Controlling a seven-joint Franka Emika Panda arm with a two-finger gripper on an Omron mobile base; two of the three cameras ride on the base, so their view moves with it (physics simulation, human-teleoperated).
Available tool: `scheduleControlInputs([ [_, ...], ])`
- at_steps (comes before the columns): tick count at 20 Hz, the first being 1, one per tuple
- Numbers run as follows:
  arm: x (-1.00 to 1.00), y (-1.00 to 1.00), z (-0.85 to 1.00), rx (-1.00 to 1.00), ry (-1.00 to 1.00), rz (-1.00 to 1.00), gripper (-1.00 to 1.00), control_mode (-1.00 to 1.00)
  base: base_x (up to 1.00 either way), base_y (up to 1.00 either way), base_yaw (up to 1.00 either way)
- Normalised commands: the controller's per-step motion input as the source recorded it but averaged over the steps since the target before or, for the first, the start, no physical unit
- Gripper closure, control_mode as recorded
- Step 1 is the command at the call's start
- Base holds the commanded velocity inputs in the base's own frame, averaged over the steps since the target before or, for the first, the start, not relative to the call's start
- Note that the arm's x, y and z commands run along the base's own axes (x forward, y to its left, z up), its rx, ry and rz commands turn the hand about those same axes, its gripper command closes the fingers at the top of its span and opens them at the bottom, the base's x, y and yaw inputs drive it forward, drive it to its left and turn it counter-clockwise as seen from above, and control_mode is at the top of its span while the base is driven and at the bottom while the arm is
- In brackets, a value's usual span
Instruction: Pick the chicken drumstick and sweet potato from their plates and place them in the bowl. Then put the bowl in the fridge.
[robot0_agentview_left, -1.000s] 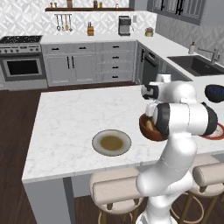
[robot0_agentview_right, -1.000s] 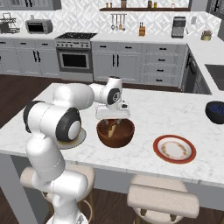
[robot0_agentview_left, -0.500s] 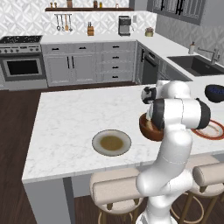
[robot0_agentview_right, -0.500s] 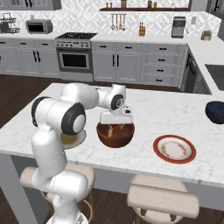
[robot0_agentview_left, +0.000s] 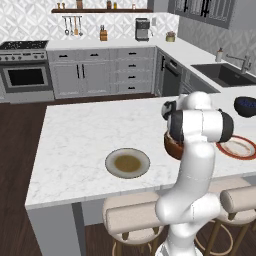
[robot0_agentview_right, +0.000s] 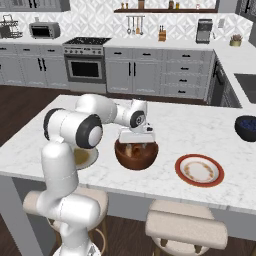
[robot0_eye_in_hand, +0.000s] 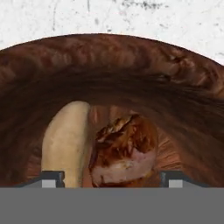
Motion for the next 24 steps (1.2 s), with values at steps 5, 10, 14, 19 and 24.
scheduleControlInputs([
  [5, -0.44, 0.00, 0.18, 0.00, -0.09, -0.01, -1.00, -1.00, 0.00, 0.00, 0.00],
  [10, -0.97, -0.12, 0.61, 0.00, -0.13, -0.21, -1.00, -1.00, 0.00, 0.00, 0.00],
  [14, -0.80, -0.06, 0.59, 0.00, -0.05, -0.46, -1.00, -1.00, 0.00, 0.00, 0.00],
  [19, -0.69, -0.31, 0.34, 0.00, 0.04, -0.55, -1.00, -1.00, 0.00, 0.00, 0.00],
  [24, -0.56, -0.34, 0.02, 0.00, 0.00, -0.59, -1.00, -1.00, 0.00, 0.00, 0.00],
])
